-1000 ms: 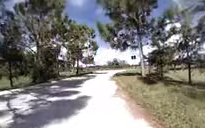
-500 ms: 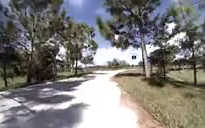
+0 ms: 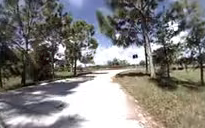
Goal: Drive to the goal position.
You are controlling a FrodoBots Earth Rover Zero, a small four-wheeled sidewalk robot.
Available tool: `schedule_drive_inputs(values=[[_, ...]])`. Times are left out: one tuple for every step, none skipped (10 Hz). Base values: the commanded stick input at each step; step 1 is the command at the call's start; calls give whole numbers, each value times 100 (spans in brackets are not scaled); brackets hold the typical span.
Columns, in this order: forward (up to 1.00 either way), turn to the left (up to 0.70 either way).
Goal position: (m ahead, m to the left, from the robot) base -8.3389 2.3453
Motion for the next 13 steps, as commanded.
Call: schedule_drive_inputs(values=[[0,85],[0,85],[0,85],[0,85],[0,85],[0,85],[0,85],[0,85],[0,85],[0,85],[0,85],[0,85],[0,85]])
